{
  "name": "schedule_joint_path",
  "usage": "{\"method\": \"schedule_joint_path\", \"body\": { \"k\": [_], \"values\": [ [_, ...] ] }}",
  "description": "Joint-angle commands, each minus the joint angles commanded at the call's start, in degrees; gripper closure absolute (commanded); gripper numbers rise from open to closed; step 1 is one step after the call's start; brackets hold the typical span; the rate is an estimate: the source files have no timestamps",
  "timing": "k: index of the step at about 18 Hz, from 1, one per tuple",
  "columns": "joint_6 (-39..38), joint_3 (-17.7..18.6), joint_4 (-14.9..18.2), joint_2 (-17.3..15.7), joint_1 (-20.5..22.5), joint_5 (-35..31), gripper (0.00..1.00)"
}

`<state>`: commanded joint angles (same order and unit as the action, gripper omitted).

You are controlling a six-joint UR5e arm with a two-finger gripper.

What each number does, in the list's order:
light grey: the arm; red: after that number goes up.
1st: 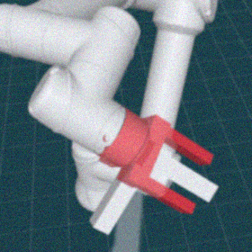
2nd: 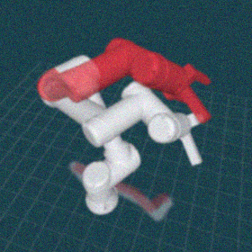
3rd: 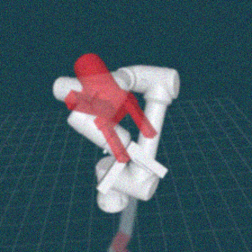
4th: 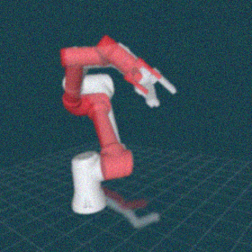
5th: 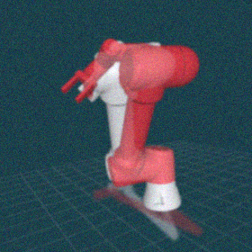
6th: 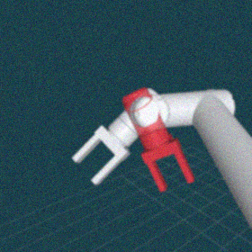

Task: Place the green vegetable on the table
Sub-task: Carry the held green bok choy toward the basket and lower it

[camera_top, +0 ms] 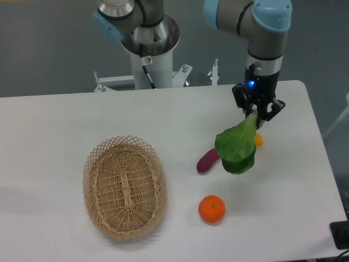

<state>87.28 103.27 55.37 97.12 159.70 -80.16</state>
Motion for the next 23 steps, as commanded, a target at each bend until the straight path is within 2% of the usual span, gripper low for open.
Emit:
{"method": "schedule_joint_path", "body": {
  "k": [4, 11, 14, 20, 23],
  "values": [
    [0.00, 0.61, 0.00, -0.17, 0.00, 0.00, 0.63],
    [-0.09, 5.88, -1.05, -1.76, -0.26, 0.00, 0.63],
    [0.17, 9.57, -1.32, -2.46, -0.70, -0.52, 0.63],
    [0.17, 14.93, -2.81, -3.25, -6.05, -6.58, 0.63],
    [1.14, 16.52, -4.65, -2.20, -8.52, -7.03, 0.63]
  ]
}}
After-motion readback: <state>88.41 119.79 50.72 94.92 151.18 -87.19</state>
